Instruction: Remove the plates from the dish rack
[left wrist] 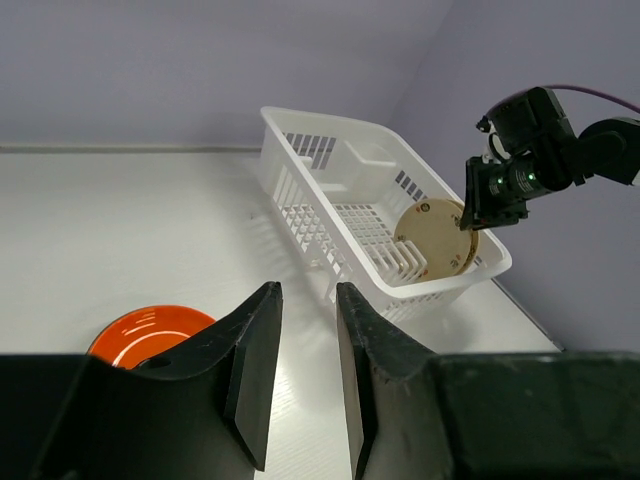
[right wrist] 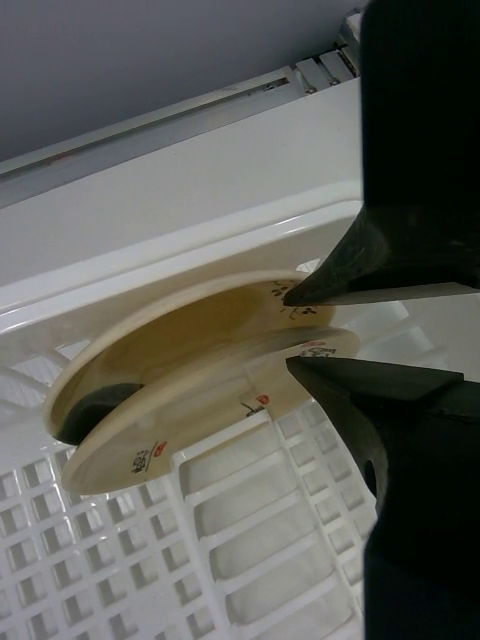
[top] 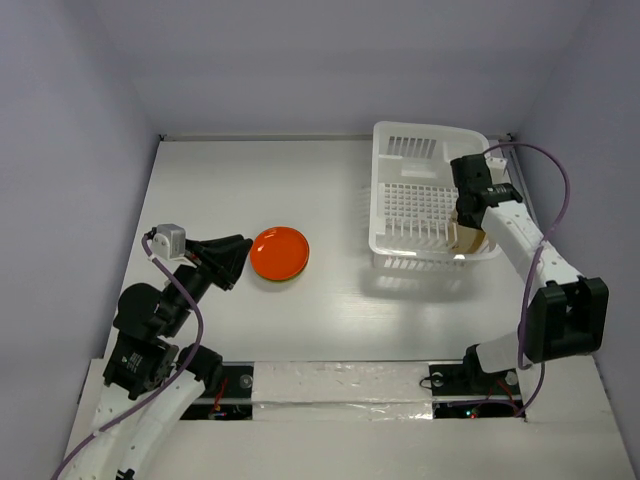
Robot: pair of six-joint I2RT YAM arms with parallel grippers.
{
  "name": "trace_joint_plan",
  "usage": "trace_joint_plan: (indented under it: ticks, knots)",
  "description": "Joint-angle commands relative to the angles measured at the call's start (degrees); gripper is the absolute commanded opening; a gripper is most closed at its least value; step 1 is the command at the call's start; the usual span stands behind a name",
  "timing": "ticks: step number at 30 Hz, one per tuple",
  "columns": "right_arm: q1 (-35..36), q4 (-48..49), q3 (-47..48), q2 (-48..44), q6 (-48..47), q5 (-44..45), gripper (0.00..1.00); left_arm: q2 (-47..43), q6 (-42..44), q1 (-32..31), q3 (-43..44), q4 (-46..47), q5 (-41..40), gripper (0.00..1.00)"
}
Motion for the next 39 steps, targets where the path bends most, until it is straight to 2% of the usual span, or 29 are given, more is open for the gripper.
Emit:
trace_joint_plan:
  ticks: [1,3,4,10,13,18,29,36,39]
  knots:
    - [-0.23,-0.54,3.96,1.79,-1.49,1.60,0.32,-0.71,0.37,-0.28,2.53,1.89,-0.10,0.26]
    - [-0.23,-0.98,4.84,2.77,-1.75,1.52,0.30,-0.71,0.37,-0.28,2.53,1.97,-0.10,0.26]
    - [-0.23,-1.42,5.10,3.99,-1.84,1.78,0.23,-0.89,0.37,-0.28,2.53,1.89,-0.18,0.26]
    - [-0.23,-4.85,8.09,5.94,-2.19,3.71,0.05,-0.97,0.54,-0.28,2.61,1.80,-0.62,0.26]
    - [-0.23,-6.78,8.70,5.94,-2.28,5.64,0.00,-1.06,0.54,-0.28,2.62,1.80,-0.80,0.26]
    - [1.61,-9.50,10.46,5.76,-2.28,7.75,0.00,-0.98,0.46,-0.28,2.53,1.97,-0.45,0.26]
    - [9.34,-19.87,20.04,8.57,1.06,19.09,0.00,-0.80,0.37,-0.28,2.35,2.15,-0.18,0.26]
    - [13.13,-24.97,29.52,5.59,2.21,21.03,0.00,-0.36,0.45,-0.28,2.35,2.15,0.08,0.26]
    - [17.43,-23.84,36.03,3.75,1.16,18.05,0.00,-0.01,0.45,-0.28,2.35,2.15,-0.01,0.26]
